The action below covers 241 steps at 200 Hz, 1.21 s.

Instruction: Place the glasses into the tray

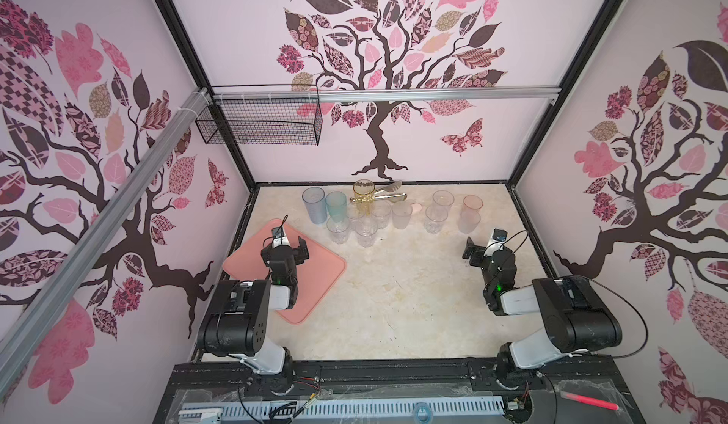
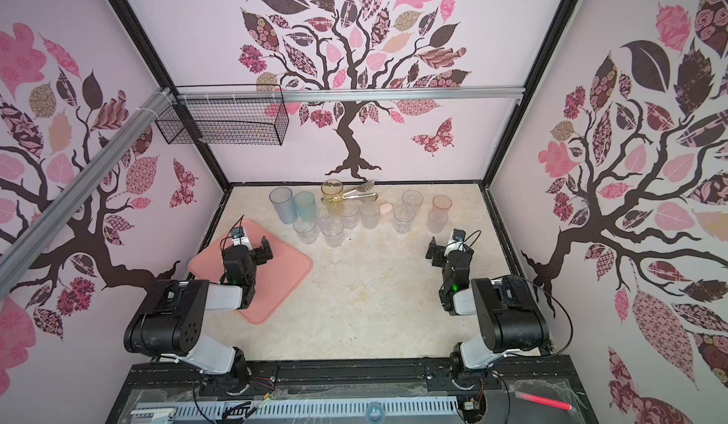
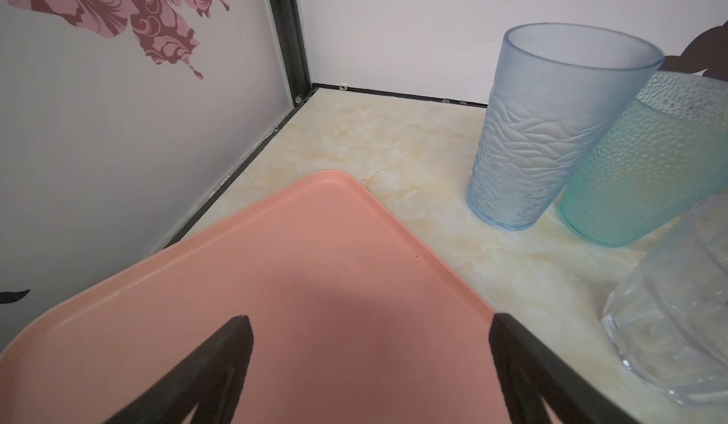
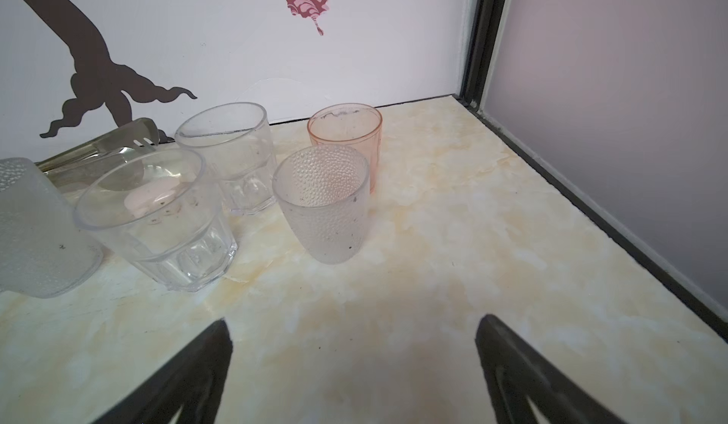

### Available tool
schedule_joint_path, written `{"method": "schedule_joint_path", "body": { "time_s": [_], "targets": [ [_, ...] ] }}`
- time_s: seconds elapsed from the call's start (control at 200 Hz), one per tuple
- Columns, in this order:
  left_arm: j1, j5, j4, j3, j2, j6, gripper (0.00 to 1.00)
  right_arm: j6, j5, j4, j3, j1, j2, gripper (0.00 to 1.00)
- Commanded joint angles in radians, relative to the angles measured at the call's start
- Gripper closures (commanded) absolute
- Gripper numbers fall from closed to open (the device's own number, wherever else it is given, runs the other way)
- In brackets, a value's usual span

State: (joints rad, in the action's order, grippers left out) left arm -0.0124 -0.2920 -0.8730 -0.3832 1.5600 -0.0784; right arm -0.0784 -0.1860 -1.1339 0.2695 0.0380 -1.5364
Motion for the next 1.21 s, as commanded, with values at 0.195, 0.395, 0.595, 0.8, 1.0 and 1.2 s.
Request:
{"method": "schedule_joint_path", "body": {
  "time_s": [0.195,0.395,0.595,0.8,1.0,1.2],
  "targets": [
    [0.005,0.014,-0.008,0.008,-0.005,0.006,0.02,0.000,-0.003,-0.018,0.007,0.002,-0.011,0.00],
    [0.005,0.014,-0.008,0.008,-0.005,0.006,0.02,0.000,-0.003,-0.019,0.008,0.001,-0.013,0.01],
    [0.005,0.014,-0.010,0.009,-0.005,0.005,0.02,0.000,-0.003,-0.021,0.007,0.002,-0.013,0.00],
    [0.006,0.014,-0.009,0.008,-0.005,0.005,0.02,0.000,-0.003,-0.018,0.009,0.001,-0.013,0.00],
    [-0.004,0.000,-0.011,0.006,-0.003,0.005,0.02,0.000,-0.003,-0.014,0.010,0.002,-0.013,0.00],
    [-0.055,-0.117,-0.057,0.025,-0.004,0.026,0.02,0.014,-0.059,-0.043,0.004,0.020,0.016,0.01]
  ]
}}
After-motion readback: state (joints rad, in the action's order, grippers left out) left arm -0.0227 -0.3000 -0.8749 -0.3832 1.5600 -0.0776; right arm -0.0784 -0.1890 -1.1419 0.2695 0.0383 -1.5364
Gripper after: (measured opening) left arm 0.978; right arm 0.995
